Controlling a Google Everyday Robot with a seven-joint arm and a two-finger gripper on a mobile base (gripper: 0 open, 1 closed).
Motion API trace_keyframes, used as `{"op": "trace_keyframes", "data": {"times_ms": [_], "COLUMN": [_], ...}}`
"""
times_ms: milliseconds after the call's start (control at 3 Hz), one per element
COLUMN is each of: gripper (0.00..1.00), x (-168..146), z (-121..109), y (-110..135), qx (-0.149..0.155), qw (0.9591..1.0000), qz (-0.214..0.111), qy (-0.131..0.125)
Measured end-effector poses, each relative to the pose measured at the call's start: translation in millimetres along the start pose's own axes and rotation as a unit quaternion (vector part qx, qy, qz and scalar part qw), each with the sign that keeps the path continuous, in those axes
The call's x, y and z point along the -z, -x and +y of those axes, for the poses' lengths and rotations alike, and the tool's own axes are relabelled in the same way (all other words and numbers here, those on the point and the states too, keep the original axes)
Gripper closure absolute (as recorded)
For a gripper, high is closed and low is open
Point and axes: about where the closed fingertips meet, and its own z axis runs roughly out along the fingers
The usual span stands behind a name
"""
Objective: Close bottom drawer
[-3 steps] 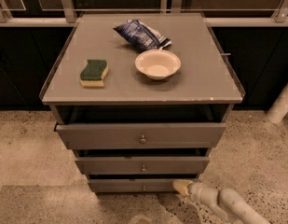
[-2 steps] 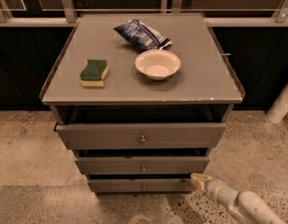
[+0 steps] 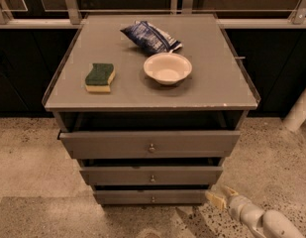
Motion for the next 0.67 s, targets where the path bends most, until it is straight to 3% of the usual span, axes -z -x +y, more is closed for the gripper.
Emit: {"op": "trace_keyframes", "data": {"times_ms": [333, 667], "gripper": [0.0, 0.0], "x": [0.0, 0.0], "z": [0.0, 0.0], "y": [0.0, 0.0], "qx": [0.0, 0.0], "qw": [1.0, 1.0], "qz": [0.0, 0.0], "qy": [0.0, 0.0]}}
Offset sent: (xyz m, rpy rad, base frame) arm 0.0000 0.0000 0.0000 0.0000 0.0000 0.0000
